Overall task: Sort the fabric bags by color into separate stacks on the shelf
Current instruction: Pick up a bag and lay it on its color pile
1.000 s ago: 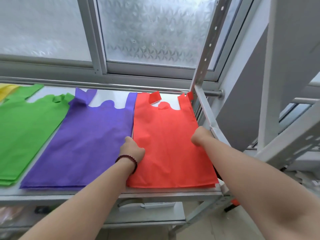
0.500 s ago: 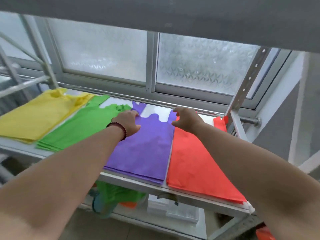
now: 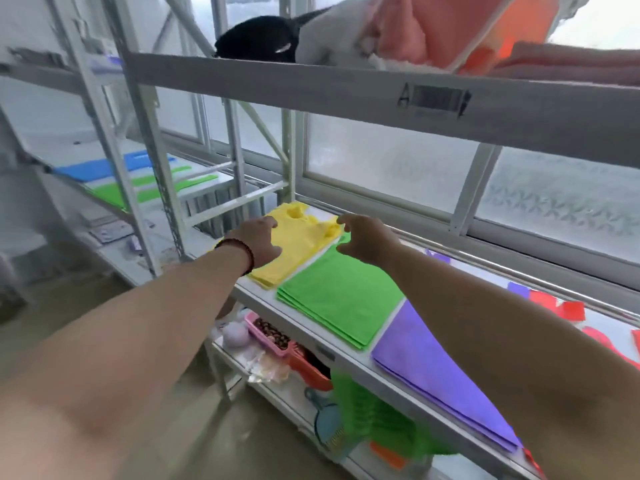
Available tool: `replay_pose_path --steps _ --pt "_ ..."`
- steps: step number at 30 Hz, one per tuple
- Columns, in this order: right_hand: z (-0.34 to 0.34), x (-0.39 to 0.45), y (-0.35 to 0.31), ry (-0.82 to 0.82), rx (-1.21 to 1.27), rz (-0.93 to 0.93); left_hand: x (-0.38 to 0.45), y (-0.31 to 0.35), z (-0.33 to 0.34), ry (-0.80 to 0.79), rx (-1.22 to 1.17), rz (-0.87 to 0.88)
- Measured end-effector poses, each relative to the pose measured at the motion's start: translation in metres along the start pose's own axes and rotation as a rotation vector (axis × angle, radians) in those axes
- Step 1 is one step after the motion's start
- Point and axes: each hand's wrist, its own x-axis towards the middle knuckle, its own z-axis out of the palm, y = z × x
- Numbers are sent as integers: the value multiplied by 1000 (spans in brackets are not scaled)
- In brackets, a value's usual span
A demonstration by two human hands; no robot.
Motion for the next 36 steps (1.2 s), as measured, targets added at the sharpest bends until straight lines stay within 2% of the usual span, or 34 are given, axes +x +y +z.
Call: replay_pose_path --steps 11,20,27,36 --pt "68 122 -198 -50 163 -183 0 -199 -69 105 34 -148" --pt "113 206 -310 -134 211 -353 2 -326 -94 137 3 -341" --pt "154 300 -382 -181 235 -427 53 -419 -107 132 32 -457" --pt "208 447 -447 -215 224 -408 160 -536 -132 115 36 -510"
